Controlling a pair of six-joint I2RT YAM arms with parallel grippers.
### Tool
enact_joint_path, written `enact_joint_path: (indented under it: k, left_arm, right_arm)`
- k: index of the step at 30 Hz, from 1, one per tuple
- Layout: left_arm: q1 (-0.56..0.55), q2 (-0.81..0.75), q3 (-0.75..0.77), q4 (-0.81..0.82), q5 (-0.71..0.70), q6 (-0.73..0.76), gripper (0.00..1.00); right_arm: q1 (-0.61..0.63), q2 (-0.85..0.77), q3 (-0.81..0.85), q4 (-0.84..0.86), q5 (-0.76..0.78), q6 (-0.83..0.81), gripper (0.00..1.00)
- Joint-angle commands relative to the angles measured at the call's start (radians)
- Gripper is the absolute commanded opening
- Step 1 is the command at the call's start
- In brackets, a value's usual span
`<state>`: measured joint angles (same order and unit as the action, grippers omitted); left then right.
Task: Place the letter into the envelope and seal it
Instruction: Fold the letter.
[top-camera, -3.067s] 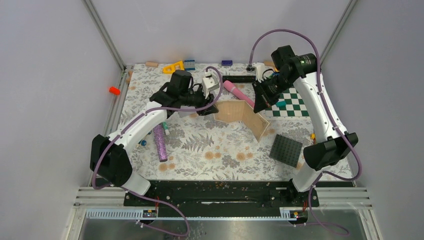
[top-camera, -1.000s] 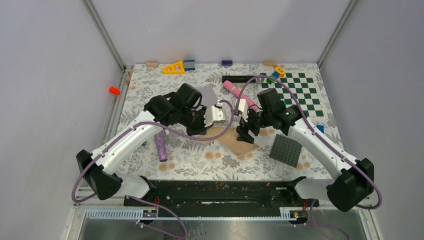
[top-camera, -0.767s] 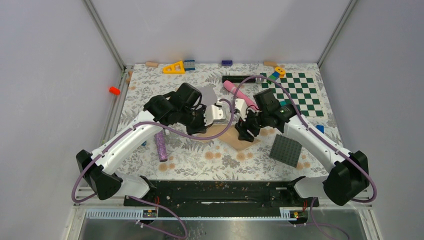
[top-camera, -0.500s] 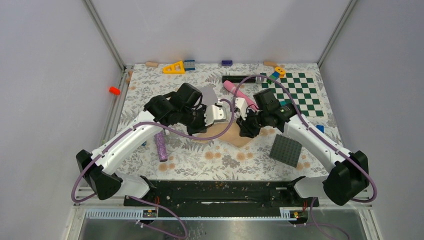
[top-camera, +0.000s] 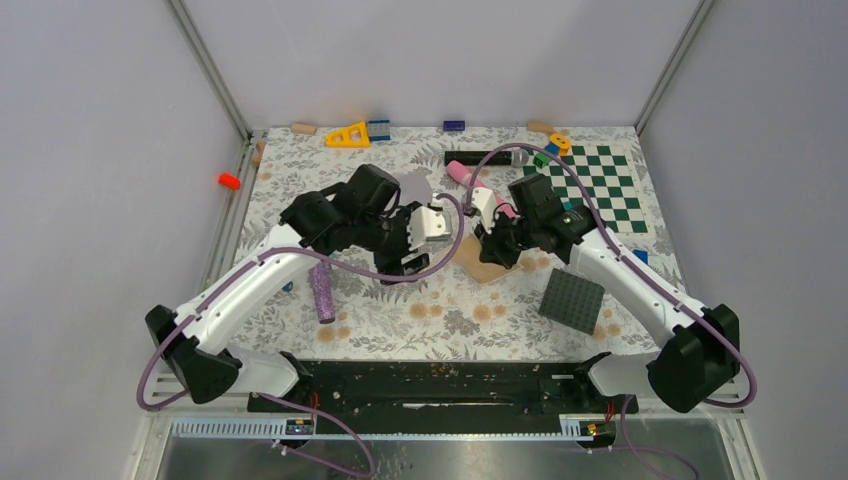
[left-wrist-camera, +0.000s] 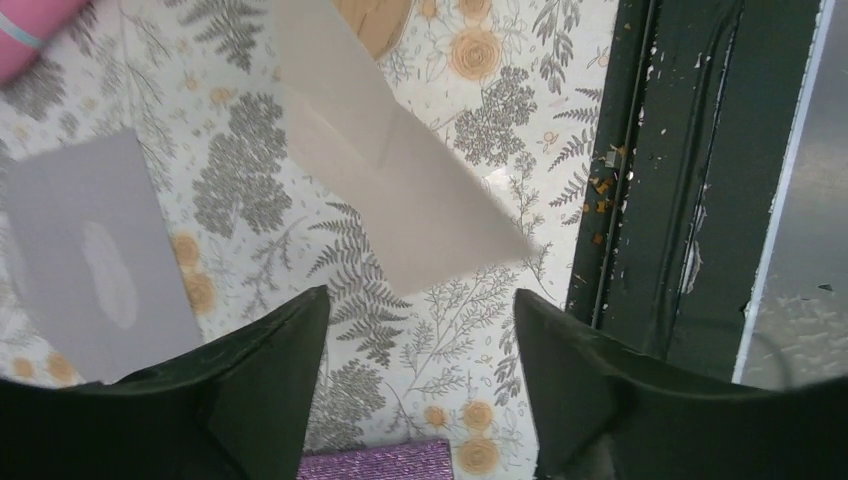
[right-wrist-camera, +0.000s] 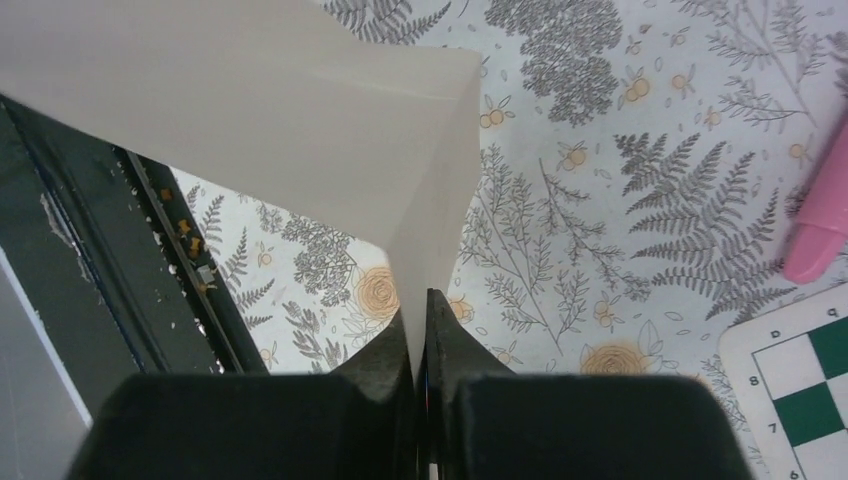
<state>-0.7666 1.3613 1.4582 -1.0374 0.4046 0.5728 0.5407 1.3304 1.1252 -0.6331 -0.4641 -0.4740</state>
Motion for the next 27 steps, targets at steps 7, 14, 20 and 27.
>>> enact_joint_path:
  k: [7,14,20,27]
  left_arm:
    - [0.006,-0.197,0.134,0.054,0.147,-0.076,0.98]
    - [0.096,-0.172,0.168,0.149,0.110,-0.129,0.99]
    - [0.096,-0.114,0.132,0.181,0.158,-0.111,0.99]
    - [0.094,-0.079,0.134,0.186,0.252,-0.118,0.99]
  right_arm:
    - [-0.008,-0.108,0.062,0.154,0.015,0.093,0.00]
    - [-0.115,-0.163,0.092,0.150,-0.352,0.206,0.00]
    - [-0.147,-0.180,0.107,0.131,-0.640,0.298,0.00]
    - [-0.147,-0.155,0.091,0.140,-0.698,0.321,0.00]
